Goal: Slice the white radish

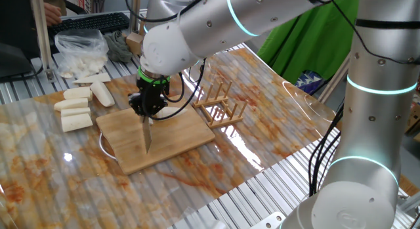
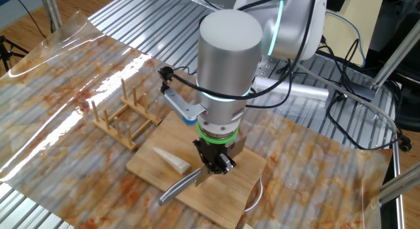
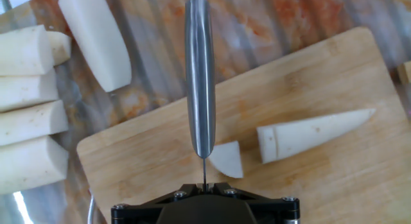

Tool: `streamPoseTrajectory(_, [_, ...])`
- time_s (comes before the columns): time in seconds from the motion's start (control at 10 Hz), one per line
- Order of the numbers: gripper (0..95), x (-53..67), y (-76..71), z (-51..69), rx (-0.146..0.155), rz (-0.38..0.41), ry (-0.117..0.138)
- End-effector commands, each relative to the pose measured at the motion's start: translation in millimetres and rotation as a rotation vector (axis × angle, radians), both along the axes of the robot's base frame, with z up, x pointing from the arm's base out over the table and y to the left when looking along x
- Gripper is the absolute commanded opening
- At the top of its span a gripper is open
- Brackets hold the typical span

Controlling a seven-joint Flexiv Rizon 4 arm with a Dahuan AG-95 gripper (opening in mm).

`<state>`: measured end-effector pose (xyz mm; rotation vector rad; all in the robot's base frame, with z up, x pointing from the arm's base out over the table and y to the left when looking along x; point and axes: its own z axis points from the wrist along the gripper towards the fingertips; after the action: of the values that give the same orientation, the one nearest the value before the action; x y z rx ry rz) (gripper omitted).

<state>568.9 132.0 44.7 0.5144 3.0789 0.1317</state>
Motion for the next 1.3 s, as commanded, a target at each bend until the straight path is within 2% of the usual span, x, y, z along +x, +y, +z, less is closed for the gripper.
streamPoseTrajectory(0.1, [0.0, 2.8, 0.9, -4.3, 0.005, -0.013, -0.001])
streamPoseTrajectory(0.6, [0.0, 4.8, 2.0, -10.8, 0.005, -0.021, -0.003])
streamPoseTrajectory(1.0, [0.0, 4.7, 1.4, -8.5, -0.004, -0.021, 0.015])
streamPoseTrajectory(1.1, [0.0, 3.5, 0.0, -2.1, -0.003, -0.024, 0.04])
streamPoseTrajectory(1.3, [0.0, 0.7, -4.3, 13.4, -0.004, -0.024, 0.052])
